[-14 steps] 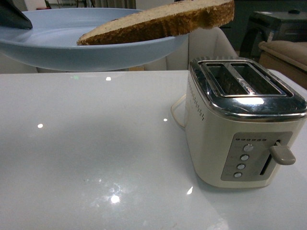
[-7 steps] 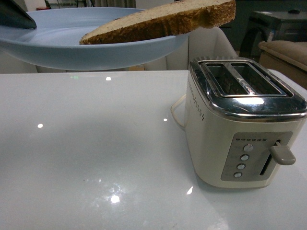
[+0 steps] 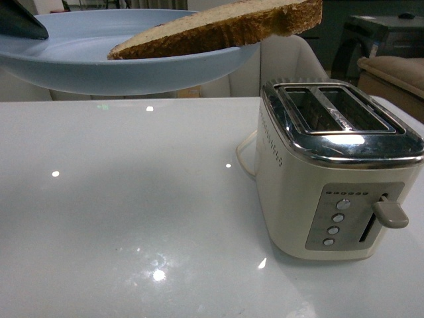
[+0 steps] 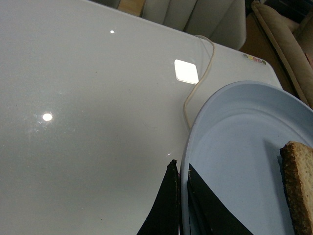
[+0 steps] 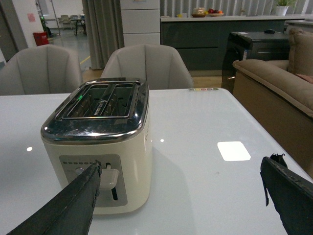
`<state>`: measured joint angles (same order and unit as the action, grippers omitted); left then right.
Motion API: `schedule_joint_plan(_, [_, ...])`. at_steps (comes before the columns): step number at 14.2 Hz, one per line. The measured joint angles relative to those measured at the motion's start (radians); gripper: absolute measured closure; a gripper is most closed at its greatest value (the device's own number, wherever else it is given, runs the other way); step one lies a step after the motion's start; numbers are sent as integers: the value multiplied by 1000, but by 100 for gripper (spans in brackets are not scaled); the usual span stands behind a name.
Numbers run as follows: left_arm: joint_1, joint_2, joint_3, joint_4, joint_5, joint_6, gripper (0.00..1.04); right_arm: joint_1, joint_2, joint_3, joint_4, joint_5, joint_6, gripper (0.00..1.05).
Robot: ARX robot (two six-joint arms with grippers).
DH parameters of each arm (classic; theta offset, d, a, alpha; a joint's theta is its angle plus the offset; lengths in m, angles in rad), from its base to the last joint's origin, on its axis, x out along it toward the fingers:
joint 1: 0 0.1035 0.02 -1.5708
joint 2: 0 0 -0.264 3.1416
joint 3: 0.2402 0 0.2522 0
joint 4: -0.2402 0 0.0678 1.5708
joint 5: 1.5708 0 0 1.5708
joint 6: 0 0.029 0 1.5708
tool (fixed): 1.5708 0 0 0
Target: Left arm holds plate, right arm toasts bread
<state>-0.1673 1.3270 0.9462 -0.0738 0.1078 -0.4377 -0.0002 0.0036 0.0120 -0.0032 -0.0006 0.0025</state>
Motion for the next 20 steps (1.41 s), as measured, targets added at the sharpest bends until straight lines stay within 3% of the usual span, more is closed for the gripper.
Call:
schedule_joint_plan(14, [0, 0, 0, 0, 0, 0, 102, 0, 0, 0, 0, 0, 0, 6])
schedule_joint_plan(15, [0, 0, 0, 0, 0, 0, 102, 161, 216, 74, 44, 493, -121, 6])
schedule_joint_plan(16, [0, -2, 0, 0, 0, 0, 102, 157, 515, 275, 248, 419, -151, 6])
schedule_joint_plan(20, [0, -2, 0, 0, 0, 0, 102, 212, 869, 639, 297, 359, -142, 6])
